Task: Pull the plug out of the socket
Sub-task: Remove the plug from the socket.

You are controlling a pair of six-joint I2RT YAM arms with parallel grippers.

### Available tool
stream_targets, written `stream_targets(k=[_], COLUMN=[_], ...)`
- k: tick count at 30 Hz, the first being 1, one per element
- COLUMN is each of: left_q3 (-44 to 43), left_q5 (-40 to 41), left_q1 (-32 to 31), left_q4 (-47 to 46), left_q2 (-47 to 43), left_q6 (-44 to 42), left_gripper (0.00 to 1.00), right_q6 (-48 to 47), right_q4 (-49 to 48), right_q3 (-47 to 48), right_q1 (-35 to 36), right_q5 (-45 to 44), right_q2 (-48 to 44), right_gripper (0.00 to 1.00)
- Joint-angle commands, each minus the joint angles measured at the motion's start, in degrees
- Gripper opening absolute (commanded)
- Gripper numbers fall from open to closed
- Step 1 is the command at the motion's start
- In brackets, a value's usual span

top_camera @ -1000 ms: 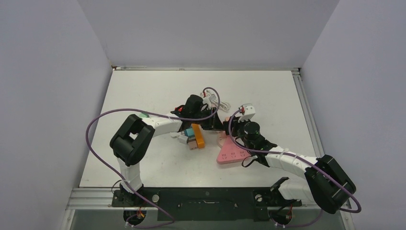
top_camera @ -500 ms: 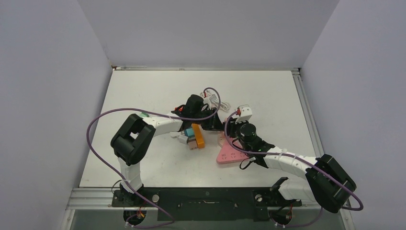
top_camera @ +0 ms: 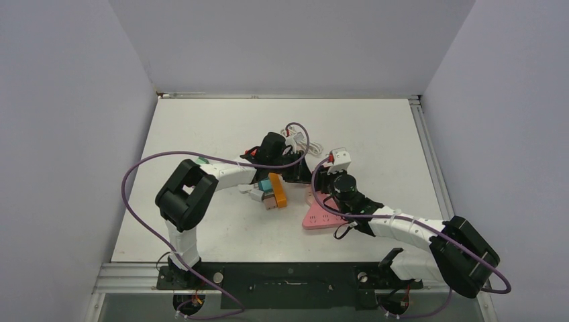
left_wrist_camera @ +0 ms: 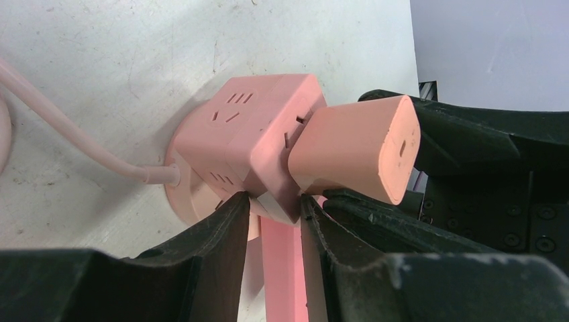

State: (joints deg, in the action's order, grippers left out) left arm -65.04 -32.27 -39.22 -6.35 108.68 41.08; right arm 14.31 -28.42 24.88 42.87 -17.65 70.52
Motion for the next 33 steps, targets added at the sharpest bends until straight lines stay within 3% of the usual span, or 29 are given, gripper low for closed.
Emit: stream_targets(k=[1,25,29,33], left_q3=[1.56,1.16,-0.19,-3.18], left_q5=[4.43,4.95,4.86,3.55], left_q1=[-1.3,-1.3,-1.3,-0.19], left_q4=[9.86,9.93,8.73,7.25], left_q2=[4.43,4.11,2.45,-1.21], left_q6=[-4.51,-4.91,-5.86,-8.04], left_gripper=[0.29,0.28,0.43,0.67], right_q6=[-0.77,3.71,3.46,2.62], right_q4=[-3.47,-1.5,-0.36,1.38], right_q3=[1.39,-0.26,0.02,0.97], right_q1=[1.82,-0.58,-0.6,-0.42], right_q5=[4.67,0.19,-0.74,-1.59], right_q2=[-2.05,-8.88,-10.8,-12.68], right_gripper=[0.05,0.05,0.05,0.05])
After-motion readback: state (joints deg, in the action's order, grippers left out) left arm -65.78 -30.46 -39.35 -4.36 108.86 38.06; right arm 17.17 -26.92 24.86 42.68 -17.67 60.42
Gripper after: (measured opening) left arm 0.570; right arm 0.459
